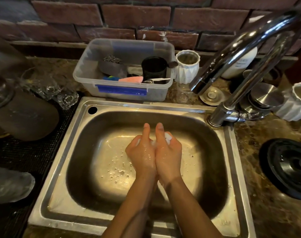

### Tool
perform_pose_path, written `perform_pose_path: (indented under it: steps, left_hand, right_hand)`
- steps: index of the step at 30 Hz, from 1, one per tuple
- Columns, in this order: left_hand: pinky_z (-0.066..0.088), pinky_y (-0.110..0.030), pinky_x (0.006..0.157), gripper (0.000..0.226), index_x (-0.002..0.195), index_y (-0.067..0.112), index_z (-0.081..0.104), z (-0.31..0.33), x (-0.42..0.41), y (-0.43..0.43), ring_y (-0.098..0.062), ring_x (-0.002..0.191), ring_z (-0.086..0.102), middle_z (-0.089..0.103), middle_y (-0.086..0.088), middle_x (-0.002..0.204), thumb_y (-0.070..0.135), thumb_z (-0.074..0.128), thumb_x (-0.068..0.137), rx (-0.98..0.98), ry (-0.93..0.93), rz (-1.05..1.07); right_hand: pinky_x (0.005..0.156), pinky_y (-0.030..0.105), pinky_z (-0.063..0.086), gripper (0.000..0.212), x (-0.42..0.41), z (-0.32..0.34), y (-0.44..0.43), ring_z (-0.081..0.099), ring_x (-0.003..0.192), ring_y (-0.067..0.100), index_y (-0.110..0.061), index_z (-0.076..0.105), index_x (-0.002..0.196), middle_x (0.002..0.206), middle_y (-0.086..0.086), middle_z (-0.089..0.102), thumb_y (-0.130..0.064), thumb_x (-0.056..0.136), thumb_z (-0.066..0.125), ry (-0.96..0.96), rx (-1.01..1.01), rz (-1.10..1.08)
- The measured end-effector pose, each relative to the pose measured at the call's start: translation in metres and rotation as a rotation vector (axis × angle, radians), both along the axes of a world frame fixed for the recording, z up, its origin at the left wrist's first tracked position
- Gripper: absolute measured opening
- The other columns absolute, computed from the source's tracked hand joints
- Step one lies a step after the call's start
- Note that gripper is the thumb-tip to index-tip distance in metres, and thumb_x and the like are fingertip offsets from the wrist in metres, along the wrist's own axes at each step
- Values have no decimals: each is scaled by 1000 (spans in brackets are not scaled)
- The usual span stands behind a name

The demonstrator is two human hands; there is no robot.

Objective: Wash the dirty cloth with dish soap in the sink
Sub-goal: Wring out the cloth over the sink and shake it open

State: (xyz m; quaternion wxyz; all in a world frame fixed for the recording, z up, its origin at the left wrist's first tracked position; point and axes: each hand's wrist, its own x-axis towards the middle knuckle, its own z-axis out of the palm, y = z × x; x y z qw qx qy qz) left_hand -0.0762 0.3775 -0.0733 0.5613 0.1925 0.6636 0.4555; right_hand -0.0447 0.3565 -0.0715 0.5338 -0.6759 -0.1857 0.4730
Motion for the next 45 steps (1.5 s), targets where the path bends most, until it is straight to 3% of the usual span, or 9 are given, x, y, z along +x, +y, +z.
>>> perform_pose_path:
  steps: [5, 9, 18, 25, 30, 33, 38, 41, 45]
  left_hand:
    - [52, -9, 56, 33, 115, 16, 73, -3, -3, 11, -21, 92, 72, 75, -4, 110, 41, 66, 93, -22, 40, 6]
    - [43, -2, 41, 29, 107, 8, 76, -4, -4, 15, -12, 72, 67, 76, -7, 99, 32, 65, 96, -26, 35, -11]
    - [42, -2, 41, 27, 111, 6, 75, -4, -8, 19, -12, 69, 65, 72, -4, 96, 26, 59, 101, -23, -18, -49]
    - [52, -19, 56, 27, 84, 12, 74, 0, -13, 15, -19, 73, 69, 72, -1, 76, 27, 60, 101, -14, 59, -84]
    - [54, -25, 60, 32, 73, 14, 72, 4, -15, 11, -18, 72, 70, 73, -5, 73, 25, 60, 101, -45, 14, -52]
    - [60, -28, 68, 25, 92, 18, 78, 1, -20, 7, -20, 84, 74, 78, -7, 92, 31, 59, 101, -121, -92, -80]
    - [56, -45, 95, 43, 109, 31, 76, 1, -50, 8, -19, 104, 72, 79, 3, 107, 64, 55, 91, -80, -91, -577]
    - [54, -44, 98, 46, 118, 36, 73, 12, -68, 6, -18, 113, 70, 76, 8, 118, 68, 57, 88, -39, -128, -870]
    - [55, -32, 78, 30, 98, 13, 79, 25, -68, 1, -21, 96, 74, 80, -3, 94, 37, 61, 98, 17, 14, -684]
  right_hand:
    - [80, 32, 63, 29, -5, -3, 9, 76, 82, 12, -40, 72, 75, 76, -16, 76, -53, 97, 58, 53, -73, -60]
    - [80, 39, 65, 34, -4, -7, 13, 76, 80, 15, -38, 73, 66, 72, -11, 76, -41, 98, 61, 27, -77, -60]
    - [92, 47, 61, 22, -6, -1, 15, 70, 89, 18, -32, 54, 79, 85, -7, 67, -36, 100, 59, 26, -96, -41]
    - [89, 50, 62, 23, -12, 2, 17, 73, 92, 21, -20, 69, 100, 96, 5, 73, -42, 97, 60, -20, -146, -29]
    - [91, 47, 61, 23, -11, 6, 12, 70, 86, 17, -31, 58, 78, 84, -5, 68, -37, 100, 58, -57, -161, 4]
    - [90, 47, 61, 35, -11, 16, 8, 69, 81, 14, -28, 59, 70, 77, -8, 68, -44, 101, 54, -177, -156, 101]
    - [97, 46, 54, 74, 17, 35, 11, 67, 100, 15, -30, 67, 106, 106, -4, 71, -88, 84, 26, -336, -205, 452]
    - [101, 41, 42, 82, 34, 54, 10, 59, 109, 15, -35, 57, 121, 120, -3, 63, -93, 80, 16, -276, -249, 630]
    - [116, 50, 35, 112, 37, 68, 8, 43, 144, 25, -31, 35, 155, 161, 1, 40, -101, 69, 19, -411, -300, 787]
